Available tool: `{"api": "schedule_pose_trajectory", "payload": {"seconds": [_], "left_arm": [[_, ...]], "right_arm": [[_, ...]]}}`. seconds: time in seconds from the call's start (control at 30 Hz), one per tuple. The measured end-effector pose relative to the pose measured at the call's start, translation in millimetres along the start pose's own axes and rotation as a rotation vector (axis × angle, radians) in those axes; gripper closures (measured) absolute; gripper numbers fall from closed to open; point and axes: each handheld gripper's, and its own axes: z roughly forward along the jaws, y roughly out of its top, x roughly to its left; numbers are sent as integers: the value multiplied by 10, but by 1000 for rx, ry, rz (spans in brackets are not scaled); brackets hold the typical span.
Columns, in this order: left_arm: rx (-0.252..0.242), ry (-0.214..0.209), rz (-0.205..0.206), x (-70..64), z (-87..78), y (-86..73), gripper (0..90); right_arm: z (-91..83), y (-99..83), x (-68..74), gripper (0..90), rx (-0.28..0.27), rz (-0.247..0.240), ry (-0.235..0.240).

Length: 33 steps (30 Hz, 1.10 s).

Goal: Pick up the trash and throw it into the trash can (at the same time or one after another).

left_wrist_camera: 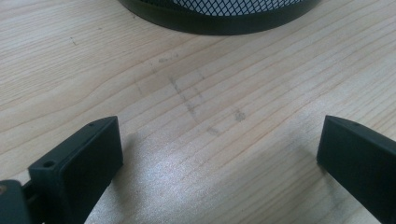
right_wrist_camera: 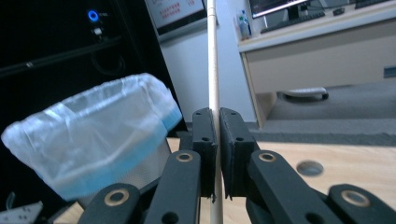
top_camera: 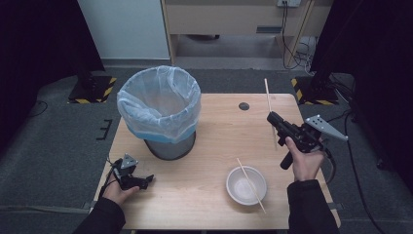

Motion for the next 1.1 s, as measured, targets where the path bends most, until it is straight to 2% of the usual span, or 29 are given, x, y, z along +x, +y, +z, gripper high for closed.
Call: {"api": "schedule_pose_trajectory", "payload": {"seconds": [0.43,1.1], "left_arm": [[0,0,0,0,0,0,0],[-3,0,-1,0,3,0,0]], "right_arm": [[262,305,232,859,-61,-26,47],[755,643,763,860,-98,-73,161]]}}
